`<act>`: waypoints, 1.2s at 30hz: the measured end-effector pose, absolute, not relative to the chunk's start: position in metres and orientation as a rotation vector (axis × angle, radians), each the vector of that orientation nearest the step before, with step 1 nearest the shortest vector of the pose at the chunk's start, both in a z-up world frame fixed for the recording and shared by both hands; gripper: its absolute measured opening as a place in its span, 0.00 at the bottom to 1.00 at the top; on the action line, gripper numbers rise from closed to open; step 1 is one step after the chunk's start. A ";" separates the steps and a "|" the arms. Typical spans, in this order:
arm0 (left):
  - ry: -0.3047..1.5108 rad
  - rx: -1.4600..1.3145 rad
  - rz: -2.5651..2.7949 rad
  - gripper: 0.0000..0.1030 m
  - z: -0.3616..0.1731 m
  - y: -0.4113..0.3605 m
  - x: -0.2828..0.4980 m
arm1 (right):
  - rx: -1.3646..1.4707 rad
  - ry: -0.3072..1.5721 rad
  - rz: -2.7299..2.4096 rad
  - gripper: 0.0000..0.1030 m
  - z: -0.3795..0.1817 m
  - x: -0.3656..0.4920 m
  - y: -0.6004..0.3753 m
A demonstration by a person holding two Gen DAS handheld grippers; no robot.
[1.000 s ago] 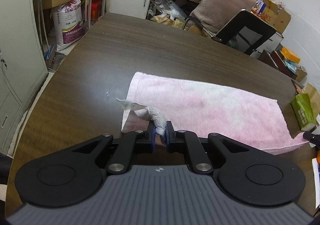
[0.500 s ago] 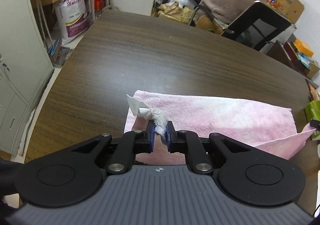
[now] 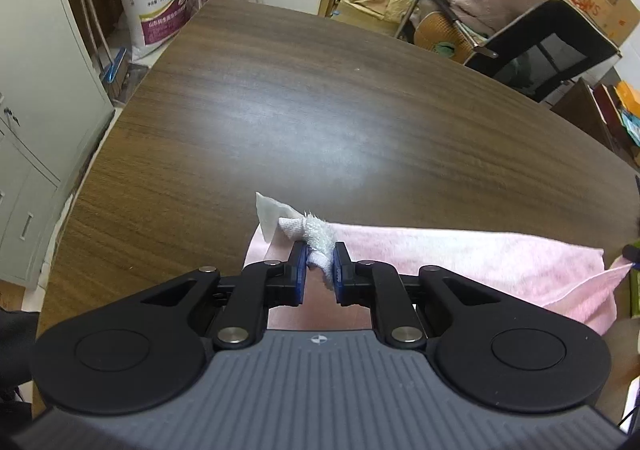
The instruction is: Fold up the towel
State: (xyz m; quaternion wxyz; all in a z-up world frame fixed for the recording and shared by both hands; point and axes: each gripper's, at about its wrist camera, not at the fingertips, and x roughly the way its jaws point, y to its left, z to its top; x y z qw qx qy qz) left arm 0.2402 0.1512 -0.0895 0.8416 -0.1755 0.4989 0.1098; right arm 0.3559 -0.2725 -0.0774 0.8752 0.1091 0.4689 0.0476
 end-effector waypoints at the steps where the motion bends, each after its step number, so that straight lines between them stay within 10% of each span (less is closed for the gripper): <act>1: 1.053 -0.374 0.235 0.11 -0.090 0.152 0.241 | 0.234 0.979 0.095 0.14 -0.079 0.358 -0.272; 24: 1.040 -0.465 0.304 0.13 -0.110 0.169 0.271 | 0.086 0.894 0.112 0.15 -0.095 0.380 -0.273; 36: 1.047 -0.458 0.305 0.16 -0.117 0.173 0.269 | -0.090 0.860 0.302 0.64 -0.114 0.364 -0.272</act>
